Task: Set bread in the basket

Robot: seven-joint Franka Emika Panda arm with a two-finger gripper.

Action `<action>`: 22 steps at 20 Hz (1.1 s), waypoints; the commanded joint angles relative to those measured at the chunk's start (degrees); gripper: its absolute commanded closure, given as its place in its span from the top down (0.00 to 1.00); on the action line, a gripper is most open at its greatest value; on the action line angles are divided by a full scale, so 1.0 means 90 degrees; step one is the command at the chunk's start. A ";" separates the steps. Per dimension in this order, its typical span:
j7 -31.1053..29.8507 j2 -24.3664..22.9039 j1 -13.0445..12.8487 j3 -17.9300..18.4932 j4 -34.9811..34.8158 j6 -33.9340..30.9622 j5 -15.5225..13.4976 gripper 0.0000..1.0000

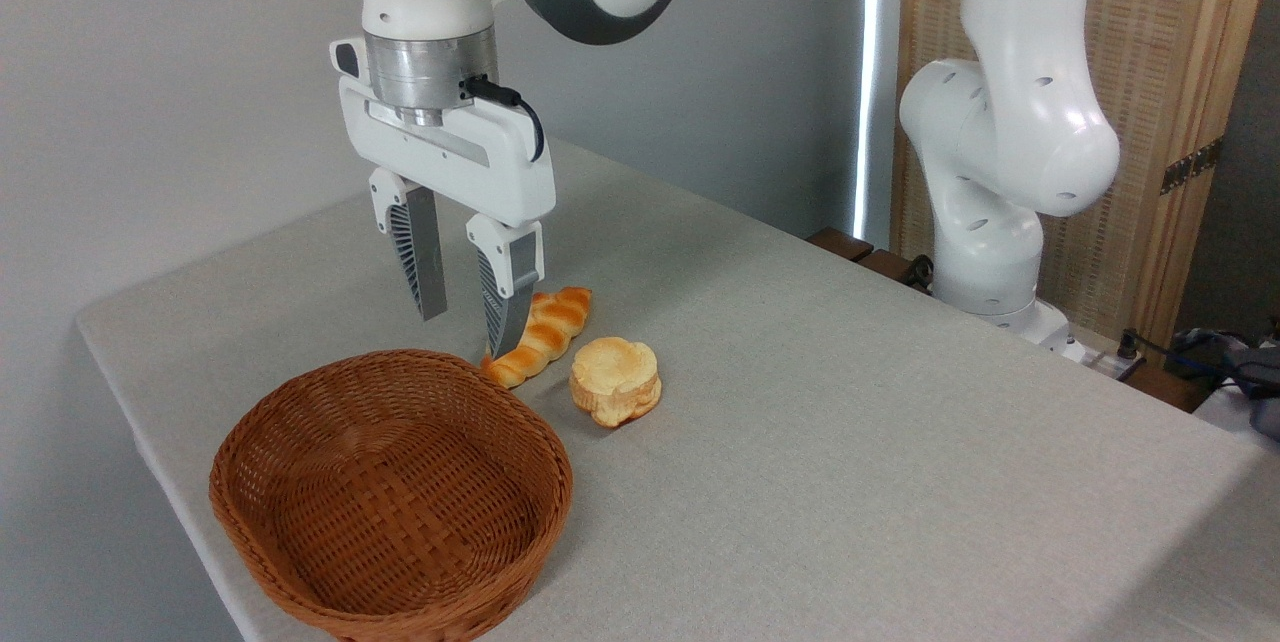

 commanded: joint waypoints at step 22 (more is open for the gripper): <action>0.0443 0.0015 -0.0138 0.0304 -0.0096 -0.0532 0.0045 1.00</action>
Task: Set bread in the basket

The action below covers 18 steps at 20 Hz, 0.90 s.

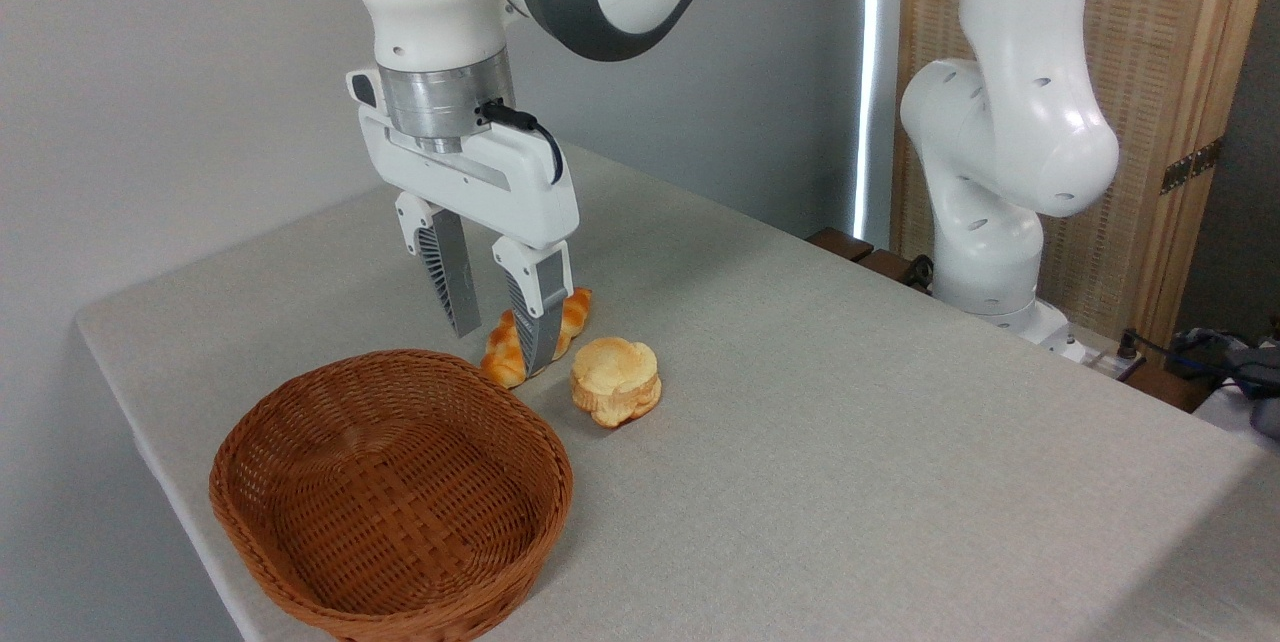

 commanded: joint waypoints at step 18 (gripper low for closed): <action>0.2390 -0.0983 -0.0219 0.0029 -0.1839 -0.0063 0.0055 1.00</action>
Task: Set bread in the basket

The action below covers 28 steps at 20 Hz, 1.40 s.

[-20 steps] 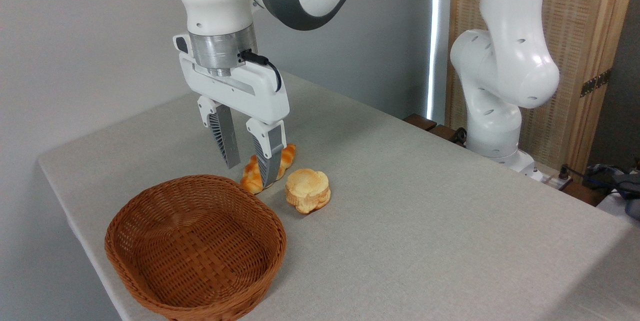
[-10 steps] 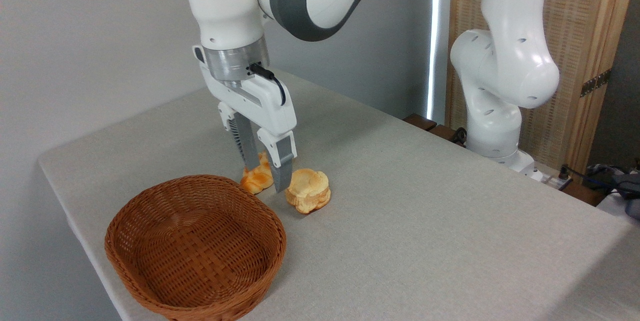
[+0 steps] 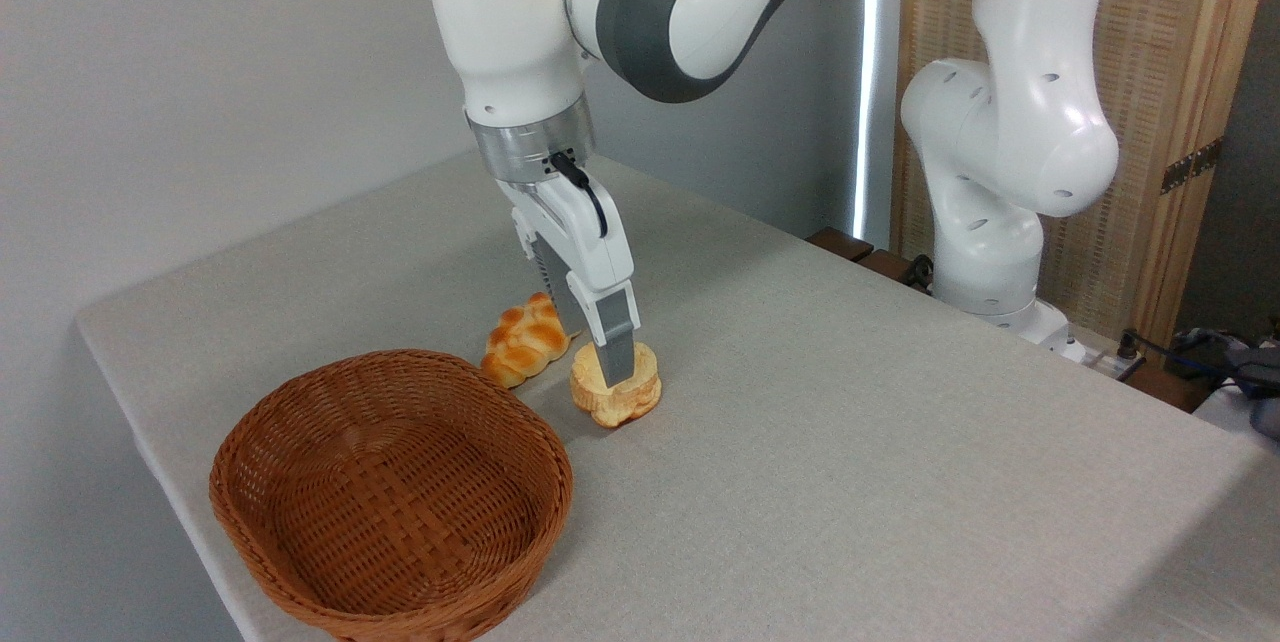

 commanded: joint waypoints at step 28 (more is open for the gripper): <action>0.0476 0.0118 -0.0342 0.0032 -0.0408 0.0069 0.0279 1.00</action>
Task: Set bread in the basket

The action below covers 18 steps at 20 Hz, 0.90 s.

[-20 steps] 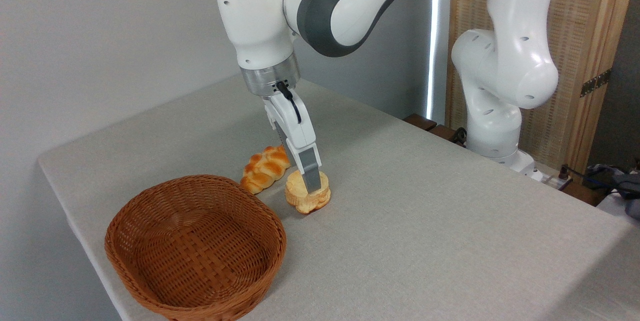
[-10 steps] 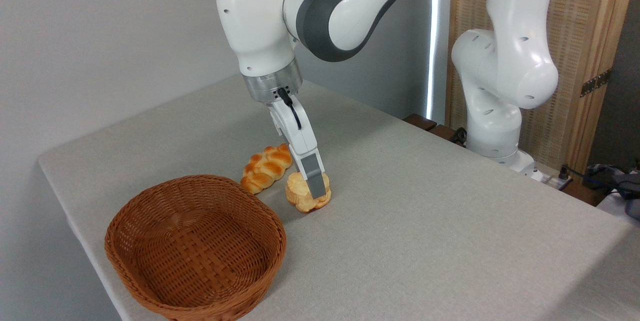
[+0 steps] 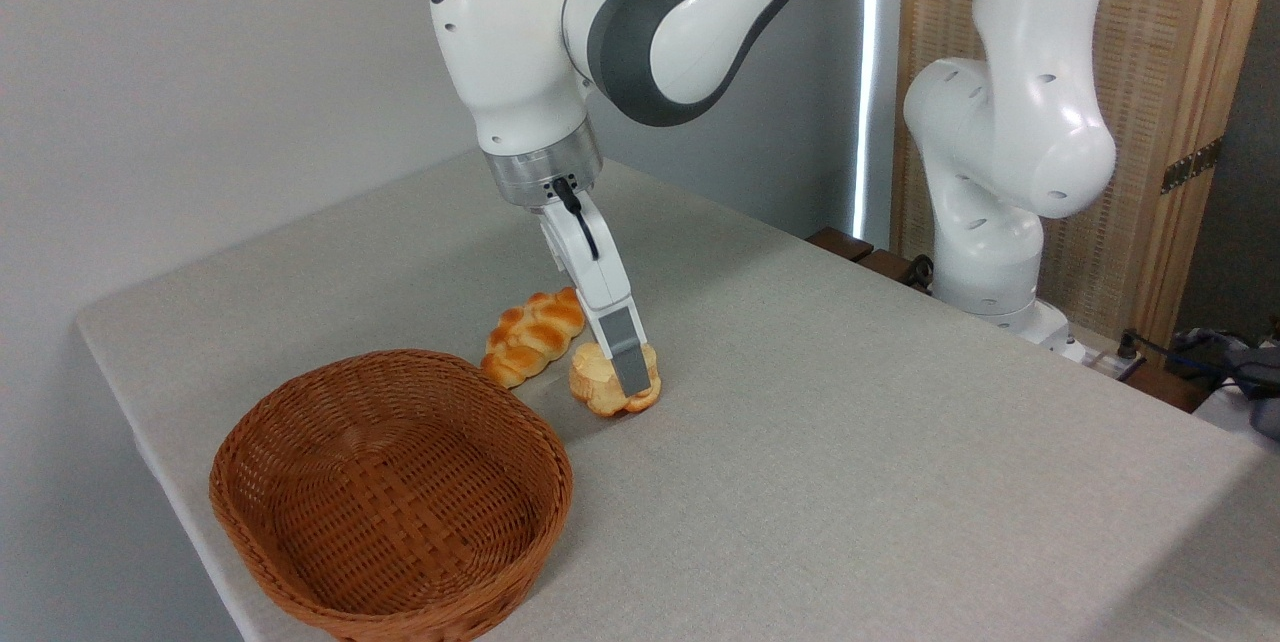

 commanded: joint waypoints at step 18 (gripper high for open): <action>-0.0044 0.0171 -0.0099 -0.0054 -0.0043 0.0228 0.0080 0.73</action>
